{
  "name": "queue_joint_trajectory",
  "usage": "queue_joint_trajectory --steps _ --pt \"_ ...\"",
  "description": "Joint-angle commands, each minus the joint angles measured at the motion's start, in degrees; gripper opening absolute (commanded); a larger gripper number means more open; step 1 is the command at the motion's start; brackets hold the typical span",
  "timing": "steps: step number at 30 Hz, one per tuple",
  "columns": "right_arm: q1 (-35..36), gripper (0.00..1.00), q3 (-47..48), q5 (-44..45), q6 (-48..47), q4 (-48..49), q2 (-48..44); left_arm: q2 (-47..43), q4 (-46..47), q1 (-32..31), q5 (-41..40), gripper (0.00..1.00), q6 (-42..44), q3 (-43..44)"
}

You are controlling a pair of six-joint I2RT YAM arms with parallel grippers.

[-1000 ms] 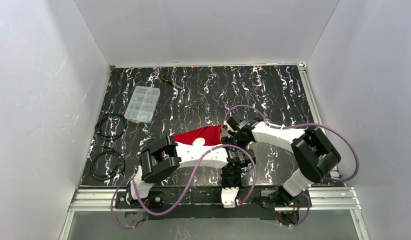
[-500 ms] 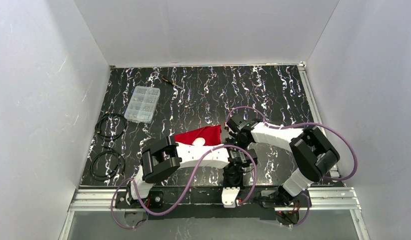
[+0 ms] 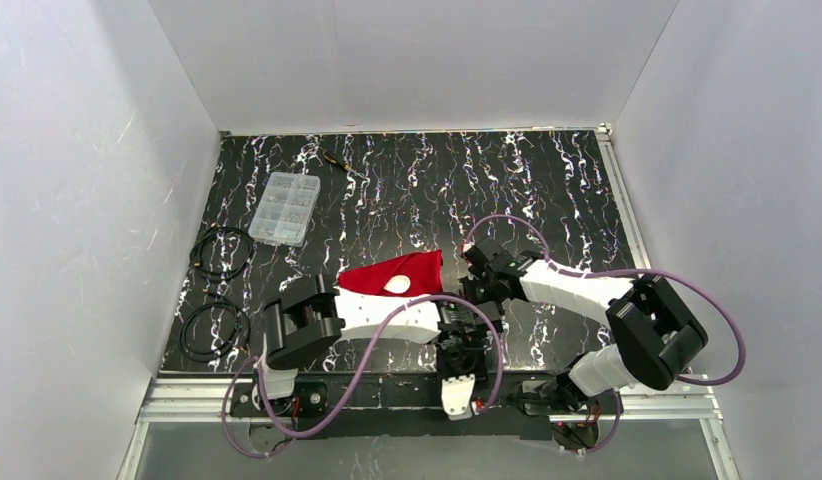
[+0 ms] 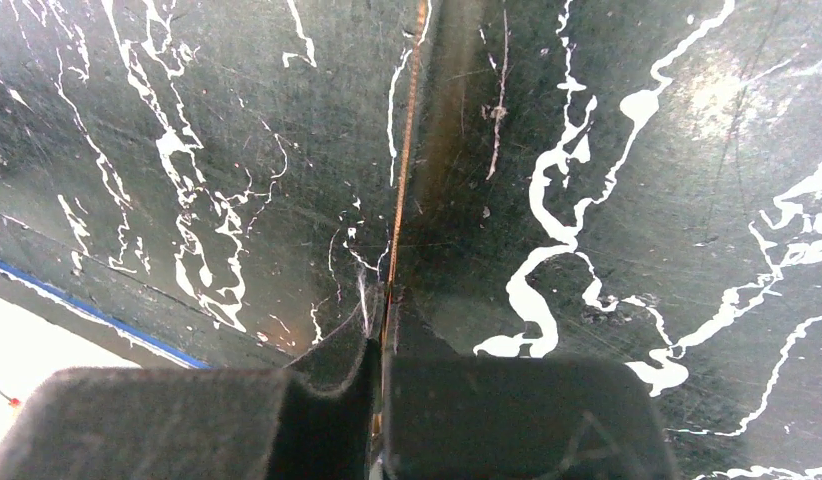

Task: Fold the napkin into a case and place the utensils inside
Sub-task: Pick up the knife from the corner of the board, then pass from the right arm to the left

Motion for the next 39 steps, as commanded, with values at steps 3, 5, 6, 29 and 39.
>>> queue_joint_trajectory --steps 3,5,6,29,39 --pt "0.2 0.01 -4.3 2.2 0.1 4.3 -1.7 -13.8 1.2 3.2 -2.8 0.46 -8.9 -6.7" --pt "0.2 0.01 -4.7 2.1 0.4 4.4 -2.5 -18.5 1.0 4.8 -2.2 0.46 -10.5 -8.9" --pt "0.2 0.01 -4.8 2.1 0.6 4.3 -3.2 -21.0 0.5 5.6 -1.6 0.46 -11.6 -9.9" --pt "0.2 0.01 23.6 6.7 2.6 -4.9 -17.6 -41.6 5.5 22.6 4.9 0.35 -82.0 -1.4" --pt "0.2 0.01 27.3 5.0 8.2 14.2 -20.3 -46.1 10.8 33.9 19.5 0.46 -104.5 -2.5"
